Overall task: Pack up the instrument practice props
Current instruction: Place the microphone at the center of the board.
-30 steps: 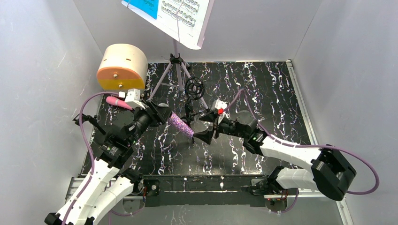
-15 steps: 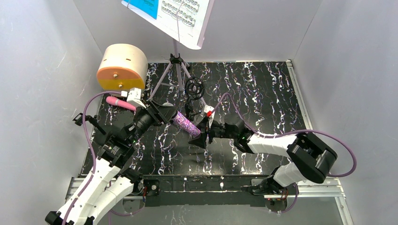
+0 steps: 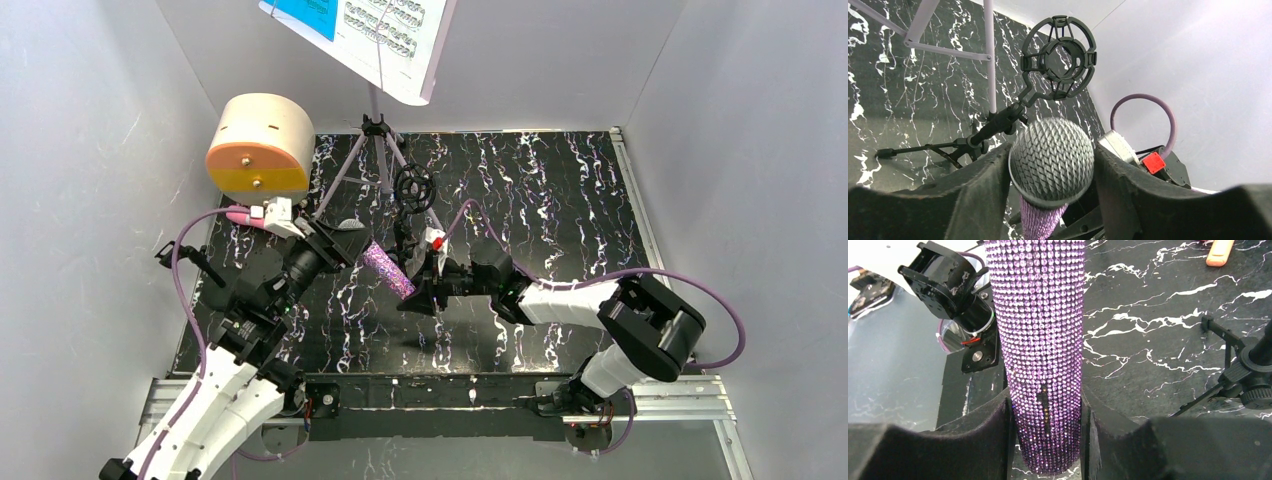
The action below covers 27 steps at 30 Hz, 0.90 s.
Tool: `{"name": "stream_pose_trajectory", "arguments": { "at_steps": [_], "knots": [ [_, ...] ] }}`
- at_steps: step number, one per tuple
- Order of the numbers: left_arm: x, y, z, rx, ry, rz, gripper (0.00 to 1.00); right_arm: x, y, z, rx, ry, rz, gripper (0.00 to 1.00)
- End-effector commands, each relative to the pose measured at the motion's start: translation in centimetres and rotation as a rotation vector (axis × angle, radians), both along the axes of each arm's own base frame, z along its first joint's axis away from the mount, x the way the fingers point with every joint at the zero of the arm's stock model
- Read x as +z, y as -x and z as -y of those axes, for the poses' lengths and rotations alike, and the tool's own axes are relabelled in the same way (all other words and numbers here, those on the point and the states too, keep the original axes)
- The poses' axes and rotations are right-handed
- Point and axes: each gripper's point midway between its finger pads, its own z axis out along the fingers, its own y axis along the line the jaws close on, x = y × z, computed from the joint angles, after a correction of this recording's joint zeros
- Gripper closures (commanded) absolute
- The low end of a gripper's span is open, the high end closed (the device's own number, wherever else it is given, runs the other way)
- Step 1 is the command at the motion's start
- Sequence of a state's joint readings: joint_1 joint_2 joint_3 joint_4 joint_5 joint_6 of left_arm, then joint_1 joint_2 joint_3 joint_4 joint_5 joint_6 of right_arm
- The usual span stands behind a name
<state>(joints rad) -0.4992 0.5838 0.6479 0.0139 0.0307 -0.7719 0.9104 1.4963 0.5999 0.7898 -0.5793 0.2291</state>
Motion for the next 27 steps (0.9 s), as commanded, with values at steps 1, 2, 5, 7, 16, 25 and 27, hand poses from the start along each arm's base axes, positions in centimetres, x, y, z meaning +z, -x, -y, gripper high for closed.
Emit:
{"name": "stream_pose_trajectory", "arguments": {
  "at_steps": [1,2,5,7,16,25,27],
  "knots": [
    [0.4,0.1,-0.2,0.016,0.054,0.029,0.4,4.7,-1.9,-1.6,-0.072,-0.129,-0.008,0.99],
    [0.0,0.1,-0.1,0.016,0.069,0.016,0.38,4.8,-2.2,-1.8,-0.095,-0.13,-0.017,0.99],
    [-1.0,-0.1,0.1,0.018,0.108,-0.013,0.34,4.9,-3.0,-2.2,-0.161,-0.135,-0.047,0.99],
    [-1.5,-0.1,0.4,0.008,0.138,-0.026,0.33,4.9,-3.4,-2.4,-0.197,-0.138,-0.068,0.99],
    [-4.6,-0.2,1.9,-0.042,0.252,-0.097,0.36,4.5,-5.1,-3.9,-0.338,-0.124,-0.163,0.99],
    [-7.1,-1.1,1.8,0.002,0.245,-0.118,0.38,4.2,-5.0,-5.1,-0.346,-0.114,-0.191,0.99],
    [-7.4,-1.3,2.0,-0.002,0.248,-0.12,0.39,4.1,-4.9,-5.3,-0.338,-0.111,-0.194,0.99]
  ]
}}
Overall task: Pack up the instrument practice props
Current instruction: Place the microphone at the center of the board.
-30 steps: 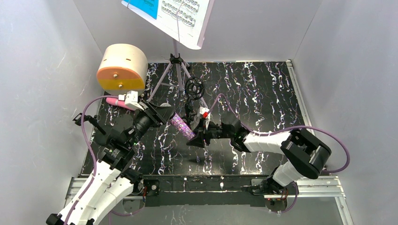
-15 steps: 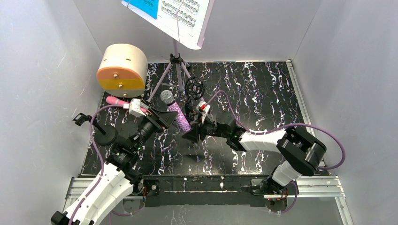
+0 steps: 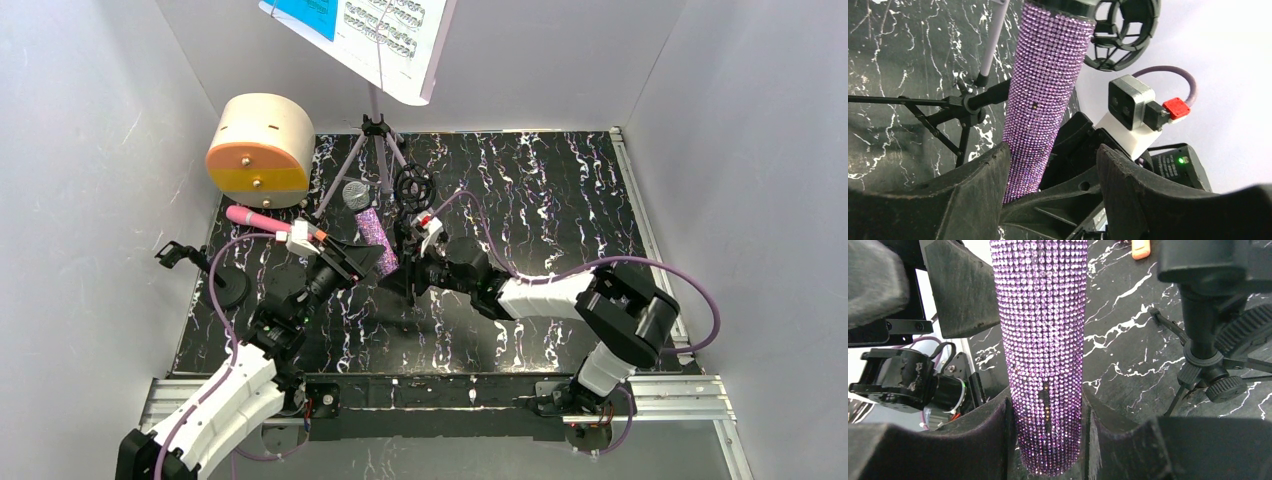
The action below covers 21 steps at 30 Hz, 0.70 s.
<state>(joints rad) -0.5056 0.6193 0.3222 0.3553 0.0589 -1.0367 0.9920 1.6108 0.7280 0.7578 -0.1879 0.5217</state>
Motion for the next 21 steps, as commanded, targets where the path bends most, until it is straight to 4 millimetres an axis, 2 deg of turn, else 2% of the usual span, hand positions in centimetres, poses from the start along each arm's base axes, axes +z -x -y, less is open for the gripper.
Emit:
{"name": "stream_pose_trajectory", "arguments": {
  "at_steps": [1,5,15,17,19,20,21],
  "knots": [
    [0.2,-0.7,0.3,0.019,0.026,0.029,0.4,4.2,-0.5,-1.9,-0.001,-0.108,0.064,0.99],
    [-1.0,-1.1,0.5,0.028,-0.005,0.01,0.41,4.3,-0.3,-2.3,0.007,-0.109,0.064,0.99],
    [-2.4,-1.8,-0.1,0.085,-0.04,-0.005,0.45,3.8,0.2,-2.9,0.021,-0.104,0.06,0.99],
    [-2.4,-1.9,-0.2,0.091,-0.041,-0.005,0.54,3.7,0.1,-2.8,0.015,-0.102,0.059,0.99],
    [-2.3,-1.9,-0.1,0.091,-0.042,-0.002,0.73,3.5,0.0,-2.6,0.006,-0.1,0.065,0.99],
    [-2.4,-1.9,-0.2,0.092,-0.046,-0.001,0.81,3.5,-0.1,-2.5,0.001,-0.102,0.073,0.96],
    [-2.4,-2.0,-0.3,0.096,-0.049,0.002,0.87,3.4,-0.1,-2.4,-0.002,-0.106,0.08,0.89]
  ]
}}
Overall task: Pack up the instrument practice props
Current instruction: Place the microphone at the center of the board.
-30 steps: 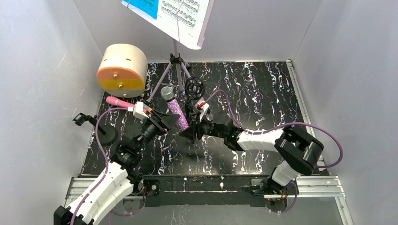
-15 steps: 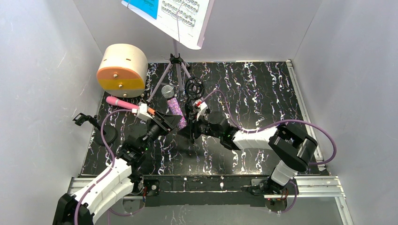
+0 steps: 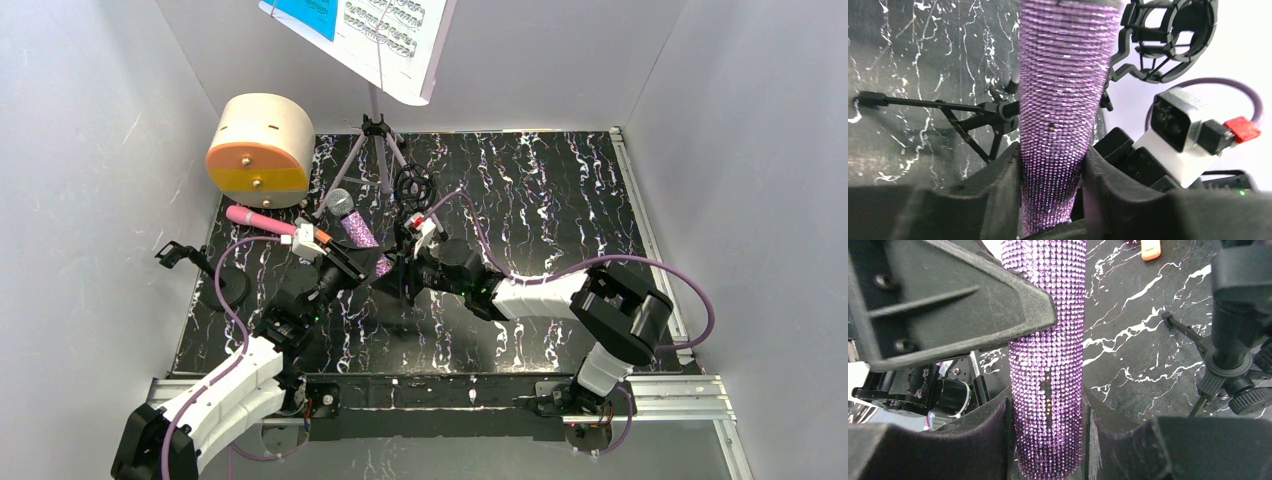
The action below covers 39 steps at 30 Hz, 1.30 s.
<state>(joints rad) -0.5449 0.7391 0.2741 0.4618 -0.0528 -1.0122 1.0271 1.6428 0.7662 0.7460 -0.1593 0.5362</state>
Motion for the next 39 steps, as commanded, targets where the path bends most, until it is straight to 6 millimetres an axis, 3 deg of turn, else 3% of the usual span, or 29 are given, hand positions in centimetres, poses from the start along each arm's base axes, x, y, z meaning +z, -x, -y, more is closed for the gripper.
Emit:
{"name": "stream_pose_trajectory", "arguments": {
  "at_steps": [1,3,9,15,21,25,35,39],
  "knots": [
    [1.0,-0.5,-0.3,0.031,0.009,0.04,0.93,3.4,-0.7,-0.8,-0.015,-0.111,0.098,0.82],
    [1.0,-0.6,-0.6,0.05,0.002,0.04,1.0,3.0,-0.9,-0.2,-0.042,-0.106,0.106,0.68],
    [0.7,-1.4,-1.7,0.122,-0.011,0.028,1.0,3.0,-1.7,2.2,-0.134,-0.09,0.152,0.29],
    [0.7,-2.7,-3.9,0.243,-0.07,0.009,1.0,3.3,-3.1,5.9,-0.291,-0.08,0.185,0.1],
    [-0.3,-4.7,-8.7,0.451,-0.111,-0.068,1.0,3.0,-3.7,9.7,-0.427,-0.077,0.212,0.02],
    [-1.1,-6.1,-11.2,0.547,-0.083,-0.1,1.0,3.2,-4.0,11.3,-0.484,-0.082,0.235,0.01],
    [-5.3,-8.3,-19.7,0.836,-0.107,-0.292,1.0,3.5,-5.3,17.7,-0.716,-0.028,0.342,0.01],
    [-7.2,-9.4,-21.2,0.861,-0.103,-0.353,1.0,4.0,-5.5,20.1,-0.795,-0.02,0.395,0.01]
  ]
}}
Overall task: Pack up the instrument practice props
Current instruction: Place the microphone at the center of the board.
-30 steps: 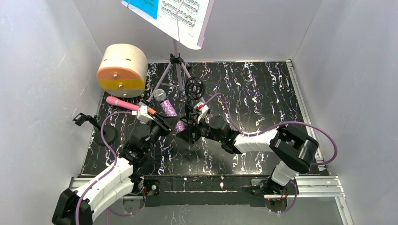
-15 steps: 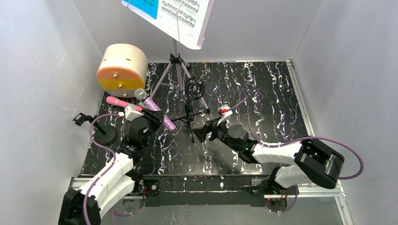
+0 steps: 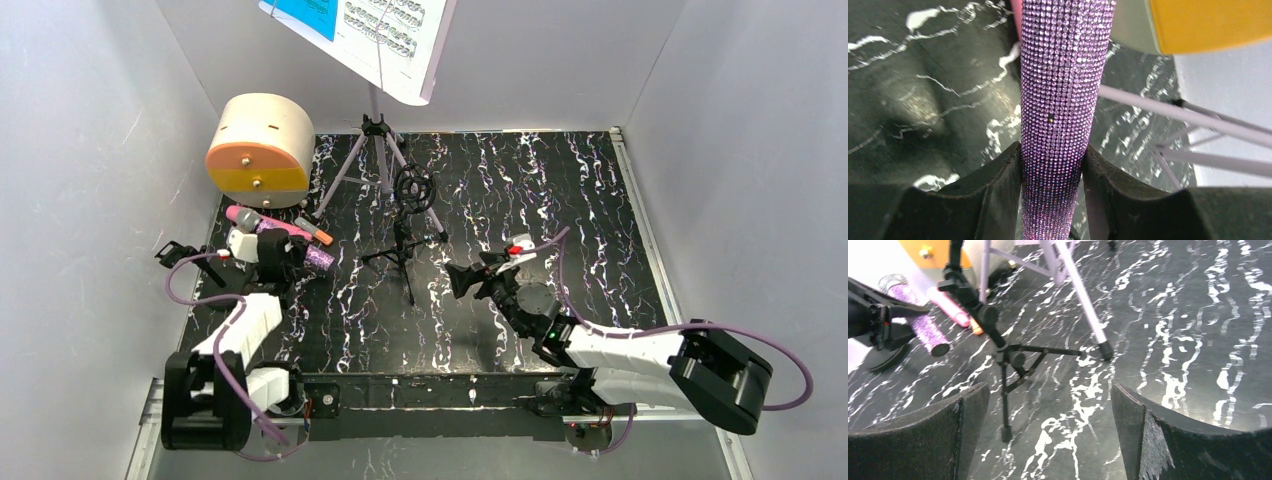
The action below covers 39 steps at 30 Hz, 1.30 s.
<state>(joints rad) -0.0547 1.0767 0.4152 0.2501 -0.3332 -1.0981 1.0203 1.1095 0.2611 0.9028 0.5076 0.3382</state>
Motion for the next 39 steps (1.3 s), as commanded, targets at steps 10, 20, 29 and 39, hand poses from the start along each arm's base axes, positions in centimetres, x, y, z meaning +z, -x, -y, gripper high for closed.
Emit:
{"name": "stream_pose_trajectory", "arguments": {
  "at_steps": [10,20,29,39],
  "knots": [
    [-1.7,-3.7,-7.3,0.213,-0.017,-0.096,1.0,2.1,-1.2,5.4,-0.214,-0.014,0.112,0.01],
    [-3.0,-4.9,-9.9,0.254,-0.006,-0.12,0.85,2.2,-1.2,6.0,-0.234,-0.01,0.119,0.01],
    [-2.5,-5.6,-9.5,0.189,-0.033,-0.095,0.66,1.9,-1.2,5.8,-0.231,-0.008,0.114,0.01],
    [-1.5,-5.4,-8.6,0.175,0.014,-0.026,0.46,1.7,-1.2,5.6,-0.224,0.003,0.11,0.01]
  ]
}}
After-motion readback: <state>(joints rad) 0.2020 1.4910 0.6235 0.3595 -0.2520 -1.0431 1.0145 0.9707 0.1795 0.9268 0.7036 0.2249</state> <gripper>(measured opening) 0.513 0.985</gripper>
